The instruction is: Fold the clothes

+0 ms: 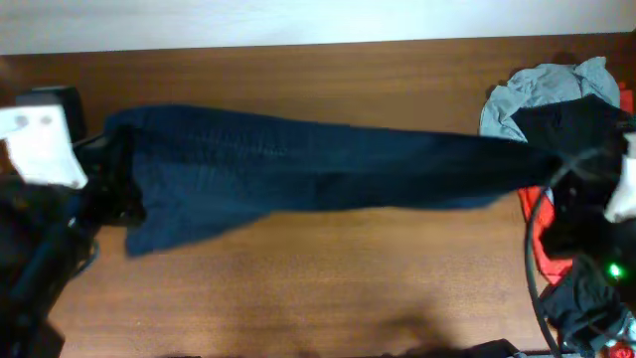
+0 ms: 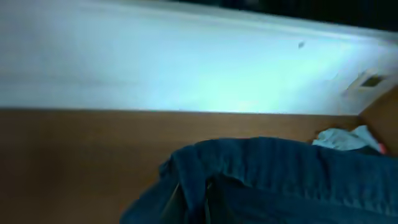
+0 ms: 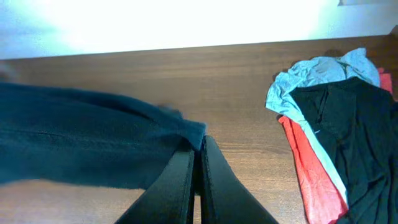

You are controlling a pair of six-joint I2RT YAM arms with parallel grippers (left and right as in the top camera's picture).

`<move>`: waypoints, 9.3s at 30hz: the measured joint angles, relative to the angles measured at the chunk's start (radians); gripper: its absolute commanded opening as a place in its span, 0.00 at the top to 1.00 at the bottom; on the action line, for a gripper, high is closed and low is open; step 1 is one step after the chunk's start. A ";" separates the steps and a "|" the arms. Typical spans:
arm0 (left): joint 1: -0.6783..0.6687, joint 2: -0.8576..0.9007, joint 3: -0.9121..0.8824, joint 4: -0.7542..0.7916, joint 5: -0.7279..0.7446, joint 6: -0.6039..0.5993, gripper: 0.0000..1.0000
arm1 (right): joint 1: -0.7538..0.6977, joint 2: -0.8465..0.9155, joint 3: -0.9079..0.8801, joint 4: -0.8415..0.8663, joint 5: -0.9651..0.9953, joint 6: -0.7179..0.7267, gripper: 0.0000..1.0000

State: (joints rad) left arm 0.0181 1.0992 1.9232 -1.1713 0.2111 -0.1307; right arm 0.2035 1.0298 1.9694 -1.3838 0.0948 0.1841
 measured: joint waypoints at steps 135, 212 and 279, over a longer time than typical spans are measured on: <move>-0.006 0.760 -0.643 0.472 -0.097 0.108 0.48 | -0.103 1.051 -0.524 0.586 -0.514 -0.145 0.25; -0.016 0.780 -0.470 0.480 0.327 0.028 0.96 | -0.084 0.759 -0.513 0.237 -0.170 0.034 0.24; 0.123 0.514 -0.526 0.294 0.280 0.068 0.99 | -0.040 0.856 -0.518 0.343 -0.676 -0.073 0.96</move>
State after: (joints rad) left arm 0.1410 1.6135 1.3975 -0.8768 0.4915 -0.0628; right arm 0.1638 1.8854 1.4509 -1.0409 -0.5816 0.1112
